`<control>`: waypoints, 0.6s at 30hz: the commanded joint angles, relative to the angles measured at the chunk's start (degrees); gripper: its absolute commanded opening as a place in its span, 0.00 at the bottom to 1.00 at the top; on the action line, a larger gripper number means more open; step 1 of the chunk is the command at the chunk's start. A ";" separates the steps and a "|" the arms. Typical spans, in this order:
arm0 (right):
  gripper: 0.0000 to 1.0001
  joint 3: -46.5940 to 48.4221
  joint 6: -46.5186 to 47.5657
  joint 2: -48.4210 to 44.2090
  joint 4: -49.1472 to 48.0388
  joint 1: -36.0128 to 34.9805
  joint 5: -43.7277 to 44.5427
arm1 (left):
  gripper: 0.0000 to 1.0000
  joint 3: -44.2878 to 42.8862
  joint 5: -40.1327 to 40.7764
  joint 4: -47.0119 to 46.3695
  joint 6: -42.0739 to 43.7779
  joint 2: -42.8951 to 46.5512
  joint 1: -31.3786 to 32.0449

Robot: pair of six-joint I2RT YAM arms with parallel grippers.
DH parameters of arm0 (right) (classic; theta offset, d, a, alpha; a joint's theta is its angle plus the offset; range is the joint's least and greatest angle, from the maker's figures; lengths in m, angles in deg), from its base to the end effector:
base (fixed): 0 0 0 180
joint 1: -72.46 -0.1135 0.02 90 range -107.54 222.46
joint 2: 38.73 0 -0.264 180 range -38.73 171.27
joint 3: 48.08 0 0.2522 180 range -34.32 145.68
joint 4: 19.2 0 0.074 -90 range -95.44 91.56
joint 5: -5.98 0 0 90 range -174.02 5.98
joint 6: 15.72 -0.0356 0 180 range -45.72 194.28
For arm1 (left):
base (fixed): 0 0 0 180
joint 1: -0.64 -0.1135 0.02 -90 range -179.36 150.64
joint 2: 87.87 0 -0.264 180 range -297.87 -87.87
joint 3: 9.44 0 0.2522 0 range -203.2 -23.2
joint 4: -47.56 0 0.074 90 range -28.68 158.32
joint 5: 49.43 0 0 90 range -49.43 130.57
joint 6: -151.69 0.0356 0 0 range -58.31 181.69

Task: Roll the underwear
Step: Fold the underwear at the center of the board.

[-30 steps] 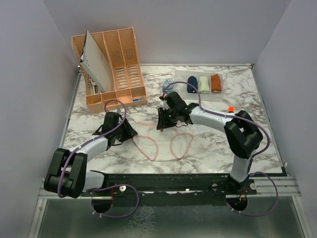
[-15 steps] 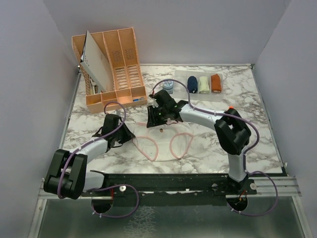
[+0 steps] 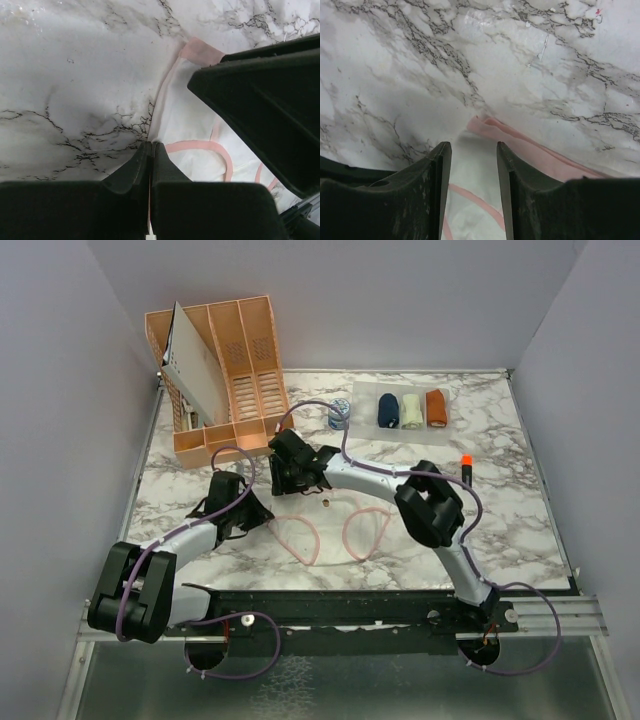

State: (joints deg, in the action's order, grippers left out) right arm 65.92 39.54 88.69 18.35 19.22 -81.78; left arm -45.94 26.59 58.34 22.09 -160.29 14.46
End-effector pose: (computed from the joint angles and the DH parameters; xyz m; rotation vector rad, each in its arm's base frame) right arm 0.2972 0.3955 0.1795 -0.3943 2.5312 0.5945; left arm 0.2106 -0.0607 0.1382 -0.4353 2.4427 -0.7136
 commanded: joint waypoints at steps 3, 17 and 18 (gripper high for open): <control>0.46 5.62 -1.63 4.66 4.55 -1.23 7.00 | 0.00 2.22 -1.53 3.69 1.36 -1.24 -0.03; 0.38 11.08 -0.82 11.37 7.71 -3.33 11.00 | 0.00 1.56 -0.07 5.05 1.61 -0.65 -0.03; 0.37 10.78 -0.65 11.60 7.63 -3.44 11.40 | 0.00 1.63 0.10 5.15 1.55 -0.41 -0.03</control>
State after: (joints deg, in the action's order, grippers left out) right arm 77.22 38.73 97.30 22.90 16.97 -74.67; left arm -45.66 25.60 57.64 22.09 -160.47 14.46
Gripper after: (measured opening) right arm 0.391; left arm 0.020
